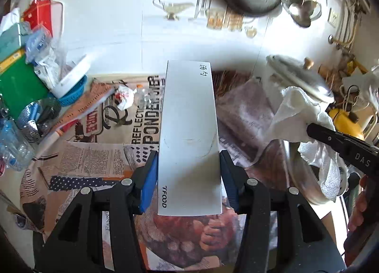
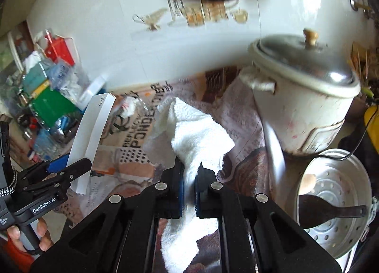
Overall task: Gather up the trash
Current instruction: 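Carry the tissue and white box down over the floor bin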
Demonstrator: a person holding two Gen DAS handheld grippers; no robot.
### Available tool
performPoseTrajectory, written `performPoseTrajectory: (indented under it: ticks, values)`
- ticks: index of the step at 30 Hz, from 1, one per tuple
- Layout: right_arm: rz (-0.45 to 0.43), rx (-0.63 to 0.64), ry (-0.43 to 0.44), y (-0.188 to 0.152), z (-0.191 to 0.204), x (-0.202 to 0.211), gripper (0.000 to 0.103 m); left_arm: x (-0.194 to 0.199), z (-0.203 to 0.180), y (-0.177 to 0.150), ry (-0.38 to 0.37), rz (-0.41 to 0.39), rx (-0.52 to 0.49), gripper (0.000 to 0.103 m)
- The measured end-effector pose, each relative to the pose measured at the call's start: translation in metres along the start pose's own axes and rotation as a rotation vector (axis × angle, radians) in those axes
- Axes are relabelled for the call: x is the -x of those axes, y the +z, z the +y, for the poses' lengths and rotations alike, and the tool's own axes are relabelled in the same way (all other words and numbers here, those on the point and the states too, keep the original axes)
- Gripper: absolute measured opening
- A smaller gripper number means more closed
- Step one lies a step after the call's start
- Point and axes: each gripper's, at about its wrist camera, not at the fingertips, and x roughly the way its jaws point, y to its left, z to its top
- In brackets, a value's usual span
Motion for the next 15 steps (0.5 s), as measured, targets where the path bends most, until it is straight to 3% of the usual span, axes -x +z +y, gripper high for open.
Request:
performPoseTrajectory:
  ticks: [8,15]
  values:
    - [-0.082,0.001,0.037,-0.012,0.033,0.055,0.006,0.073,0.002,-0.014,-0.012,-0.066,-0.01,0.05]
    - [-0.1,-0.045,-0.008,-0.058,0.076,0.084,0.006,0.111,0.031,-0.059,-0.059,-0.061,-0.036,0.05]
